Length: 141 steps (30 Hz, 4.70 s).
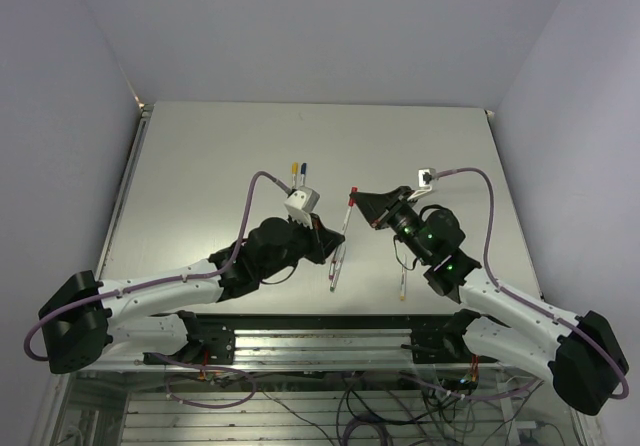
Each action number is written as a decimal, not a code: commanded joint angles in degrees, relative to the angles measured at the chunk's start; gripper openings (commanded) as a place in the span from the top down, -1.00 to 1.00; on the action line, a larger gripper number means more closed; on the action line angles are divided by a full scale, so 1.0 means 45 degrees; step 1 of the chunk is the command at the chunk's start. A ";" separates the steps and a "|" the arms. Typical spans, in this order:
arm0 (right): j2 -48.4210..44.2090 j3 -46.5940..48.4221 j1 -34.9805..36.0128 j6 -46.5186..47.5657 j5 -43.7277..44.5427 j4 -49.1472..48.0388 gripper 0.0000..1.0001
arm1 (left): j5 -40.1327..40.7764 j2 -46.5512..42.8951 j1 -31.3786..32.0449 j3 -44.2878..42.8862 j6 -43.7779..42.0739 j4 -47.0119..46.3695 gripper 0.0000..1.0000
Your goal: Insert the pens into the pen caps
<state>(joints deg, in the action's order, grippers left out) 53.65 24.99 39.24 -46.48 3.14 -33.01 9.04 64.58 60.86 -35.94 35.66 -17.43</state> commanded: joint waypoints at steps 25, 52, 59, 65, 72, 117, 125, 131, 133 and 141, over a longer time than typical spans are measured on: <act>0.0554 -0.0836 0.0174 0.0019 -0.2364 0.0014 1.00 | 0.1885 0.0575 -0.0219 -0.0394 0.0168 -0.2712 0.86; 0.2831 0.0249 0.1891 0.1139 -0.1165 0.3980 1.00 | 0.1015 0.1046 -0.2123 -0.2199 -0.1124 -0.3988 0.86; 0.3341 0.0519 0.1996 0.1056 -0.1222 0.3900 1.00 | 0.0931 0.0857 -0.2216 -0.2172 -0.1623 -0.3868 0.86; 0.3530 0.1587 0.2011 0.1428 -0.0211 0.4515 1.00 | 0.0512 0.0874 -0.2234 -0.1651 -0.1474 -0.3340 0.86; 0.3564 0.4402 0.1969 0.2379 0.2809 0.6093 0.60 | 0.0203 0.0943 -0.2233 0.0087 -0.0796 -0.2825 0.86; -0.0652 0.2922 0.1655 0.1011 0.7400 0.9514 -0.17 | -0.0369 1.2531 -0.6131 -1.0032 -0.2554 0.4577 0.86; -0.0598 0.2816 0.1659 0.0973 0.7364 0.9563 -0.15 | 0.0133 1.3132 -0.6166 -1.0637 -0.2250 0.5229 0.68; -0.0526 0.2732 0.1663 0.0914 0.7376 0.9539 -0.14 | 0.0524 1.3037 -0.6181 -1.0728 -0.2226 0.5275 0.52; -0.0529 0.2708 0.1646 0.0915 0.7389 0.9494 -0.14 | 0.0589 1.2897 -0.6200 -1.0774 -0.2225 0.5253 0.39; -0.0414 0.2745 0.1662 0.1068 0.7435 0.9212 -0.14 | 0.0495 1.2134 -0.6200 -1.1004 -0.2342 0.5256 0.18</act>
<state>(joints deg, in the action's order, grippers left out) 51.53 37.80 46.92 -41.56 35.46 9.72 10.33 122.85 33.63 -83.46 25.52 5.30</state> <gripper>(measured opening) 0.570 0.410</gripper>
